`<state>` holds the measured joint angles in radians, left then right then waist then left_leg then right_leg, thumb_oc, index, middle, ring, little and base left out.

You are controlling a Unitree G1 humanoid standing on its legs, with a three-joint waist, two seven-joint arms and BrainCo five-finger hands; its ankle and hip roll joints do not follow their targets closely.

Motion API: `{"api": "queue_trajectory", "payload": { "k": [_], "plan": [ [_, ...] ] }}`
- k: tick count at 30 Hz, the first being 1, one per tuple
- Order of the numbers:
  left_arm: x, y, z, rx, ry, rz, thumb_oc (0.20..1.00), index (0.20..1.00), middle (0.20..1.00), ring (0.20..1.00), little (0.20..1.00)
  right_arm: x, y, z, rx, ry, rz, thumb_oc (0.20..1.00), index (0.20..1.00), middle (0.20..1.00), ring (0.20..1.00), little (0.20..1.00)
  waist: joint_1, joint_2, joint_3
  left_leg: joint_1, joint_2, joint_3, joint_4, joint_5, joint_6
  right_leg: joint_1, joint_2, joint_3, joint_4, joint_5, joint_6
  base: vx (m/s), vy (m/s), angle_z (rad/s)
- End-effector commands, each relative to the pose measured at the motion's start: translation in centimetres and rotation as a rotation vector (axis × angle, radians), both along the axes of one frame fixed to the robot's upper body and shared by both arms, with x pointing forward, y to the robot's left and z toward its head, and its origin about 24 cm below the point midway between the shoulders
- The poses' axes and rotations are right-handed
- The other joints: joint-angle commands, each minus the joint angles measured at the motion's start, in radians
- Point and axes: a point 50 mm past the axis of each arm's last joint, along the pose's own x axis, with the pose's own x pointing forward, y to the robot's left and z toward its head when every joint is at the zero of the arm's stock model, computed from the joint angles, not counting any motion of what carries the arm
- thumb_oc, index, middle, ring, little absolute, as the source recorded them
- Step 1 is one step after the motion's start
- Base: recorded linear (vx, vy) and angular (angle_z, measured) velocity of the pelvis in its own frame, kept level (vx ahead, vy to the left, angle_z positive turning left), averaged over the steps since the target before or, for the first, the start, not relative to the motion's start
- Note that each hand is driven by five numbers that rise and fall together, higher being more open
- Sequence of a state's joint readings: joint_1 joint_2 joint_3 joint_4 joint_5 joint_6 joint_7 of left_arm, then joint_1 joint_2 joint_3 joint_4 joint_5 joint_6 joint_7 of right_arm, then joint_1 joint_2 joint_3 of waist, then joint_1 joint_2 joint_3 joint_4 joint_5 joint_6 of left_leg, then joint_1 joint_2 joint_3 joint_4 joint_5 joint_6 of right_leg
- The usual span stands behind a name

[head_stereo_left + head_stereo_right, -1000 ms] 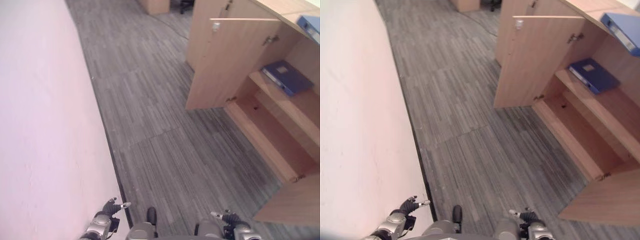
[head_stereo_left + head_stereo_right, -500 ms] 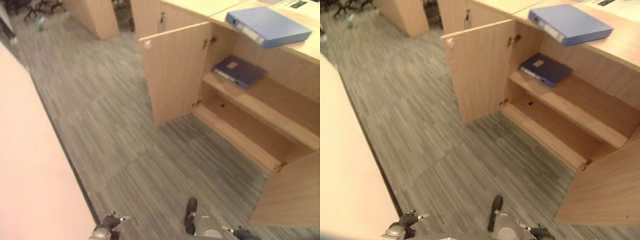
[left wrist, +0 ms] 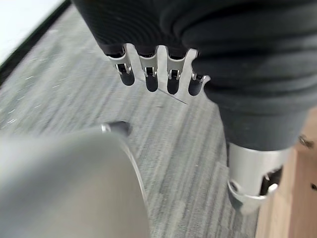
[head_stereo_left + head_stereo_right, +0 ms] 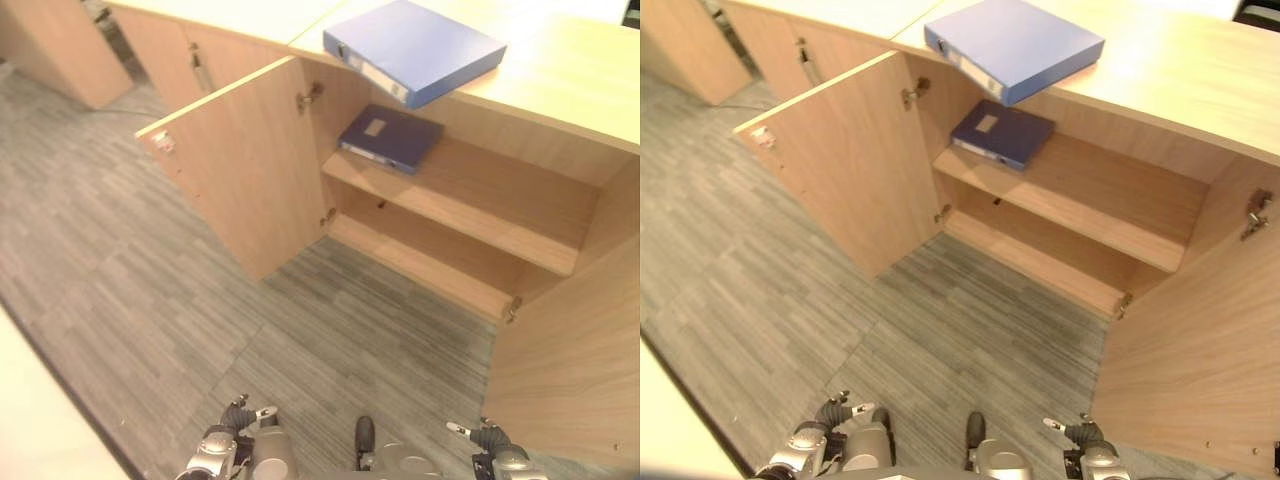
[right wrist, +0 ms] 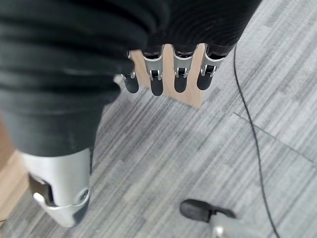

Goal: Put the empty folder in the office cabinet

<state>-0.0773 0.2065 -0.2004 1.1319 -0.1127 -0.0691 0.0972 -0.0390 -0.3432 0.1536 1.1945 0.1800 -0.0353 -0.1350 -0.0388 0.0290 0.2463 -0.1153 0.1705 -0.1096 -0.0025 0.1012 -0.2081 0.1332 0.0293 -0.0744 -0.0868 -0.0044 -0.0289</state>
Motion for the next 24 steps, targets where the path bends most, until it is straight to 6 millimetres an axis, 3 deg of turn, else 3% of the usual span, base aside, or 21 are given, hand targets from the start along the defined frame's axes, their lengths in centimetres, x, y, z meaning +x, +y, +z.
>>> {"api": "queue_trajectory", "payload": {
  "k": [1, 6, 10, 15, 18, 19, 20, 21, 24],
  "plan": [
    [1.6, 0.8, 0.9, 0.025, -0.055, -0.017, 1.0, 1.0, 1.0, 1.0, 1.0, -1.0, -1.2, 0.2, -0.02, -0.004, -0.045, 1.0, 1.0, 1.0, 1.0, 1.0, 0.062, 0.042, 0.024, -0.061, -0.048, -0.066, 0.05, 0.028, 0.096, -0.011, -0.086, 0.032, 0.083, -0.111, 0.082, 0.19, 0.049, -0.65],
    [1.2, 1.4, 0.8, 0.024, -0.047, 0.006, 1.0, 1.0, 1.0, 1.0, 1.0, -1.2, -1.4, 0.2, -0.028, 0.014, -0.038, 1.0, 1.0, 1.0, 1.0, 1.0, 0.09, 0.048, 0.032, -0.135, -0.062, -0.107, -0.018, 0.054, 0.09, 0.033, -0.068, 0.127, 0.113, -0.172, 0.077, 0.24, 0.078, -0.56],
    [0.3, 1.8, 0.5, 0.028, -0.014, 0.008, 1.0, 1.0, 1.0, 1.0, 1.0, -1.8, -1.4, -0.1, -0.026, 0.069, -0.004, 1.0, 1.0, 1.0, 1.0, 1.0, 0.117, 0.054, 0.005, -0.153, -0.048, -0.127, 0.005, 0.071, 0.084, 0.073, -0.067, 0.221, 0.154, -0.225, 0.087, 0.31, 0.268, -0.93],
    [-0.1, 2.1, 0.3, 0.054, 0.024, -0.018, 1.0, 1.0, 1.0, 1.0, 1.0, -2.5, -1.0, -0.5, -0.014, 0.102, -0.01, 1.0, 1.0, 1.0, 1.0, 1.0, 0.114, 0.033, -0.037, -0.12, -0.056, -0.127, 0.011, 0.088, 0.09, 0.083, -0.108, 0.235, 0.163, -0.227, 0.12, 0.17, 0.221, -0.26],
    [0.2, 2.5, 0.4, 0.084, 0.025, -0.047, 1.0, 1.0, 1.0, 1.0, 1.0, -2.6, 0.2, -0.9, 0.028, 0.108, -0.031, 1.0, 1.0, 1.0, 1.0, 1.0, 0.107, -0.008, -0.08, -0.103, -0.096, -0.071, 0.038, 0.03, 0.128, 0.047, -0.174, 0.245, 0.199, -0.175, 0.18, 0.22, 0.338, -0.05],
    [0.2, 2.5, 0.4, 0.084, 0.025, -0.047, 1.0, 1.0, 1.0, 1.0, 1.0, -2.6, 0.2, -1.0, 0.028, 0.109, -0.031, 1.0, 1.0, 1.0, 1.0, 1.0, 0.108, -0.009, -0.081, -0.104, -0.097, -0.07, 0.039, 0.029, 0.128, 0.046, -0.175, 0.246, 0.199, -0.175, 0.18, 0.21, 0.403, -0.15],
    [0.6, 3.0, 0.7, 0.097, 0.015, -0.043, 1.0, 1.0, 1.0, 1.0, 1.0, -2.2, 1.0, -1.1, 0.051, 0.098, -0.026, 1.0, 1.0, 1.0, 1.0, 1.0, 0.109, -0.028, -0.094, -0.09, -0.123, -0.043, 0.041, -0.005, 0.162, 0.007, -0.193, 0.25, 0.247, -0.112, 0.209, 0.1, 0.24, -0.05],
    [0.6, 3.0, 0.7, 0.097, 0.015, -0.043, 1.0, 1.0, 1.0, 1.0, 1.0, -2.2, 1.0, -1.1, 0.051, 0.098, -0.026, 1.0, 1.0, 1.0, 1.0, 1.0, 0.109, -0.029, -0.095, -0.09, -0.123, -0.042, 0.041, -0.005, 0.162, 0.006, -0.194, 0.251, 0.247, -0.112, 0.209, 0.14, 0.377, -0.13],
    [0.9, 3.9, 1.1, 0.115, 0.005, -0.012, 1.0, 1.0, 1.0, 1.0, 1.0, -0.7, 2.0, -1.0, 0.079, 0.045, -0.036, 1.0, 1.0, 1.0, 1.0, 1.0, 0.101, -0.033, -0.075, -0.036, -0.136, 0.002, 0.024, -0.045, 0.195, -0.08, -0.208, 0.19, 0.412, 0.002, 0.236, 0.08, 0.29, -0.16]
  ]
}}
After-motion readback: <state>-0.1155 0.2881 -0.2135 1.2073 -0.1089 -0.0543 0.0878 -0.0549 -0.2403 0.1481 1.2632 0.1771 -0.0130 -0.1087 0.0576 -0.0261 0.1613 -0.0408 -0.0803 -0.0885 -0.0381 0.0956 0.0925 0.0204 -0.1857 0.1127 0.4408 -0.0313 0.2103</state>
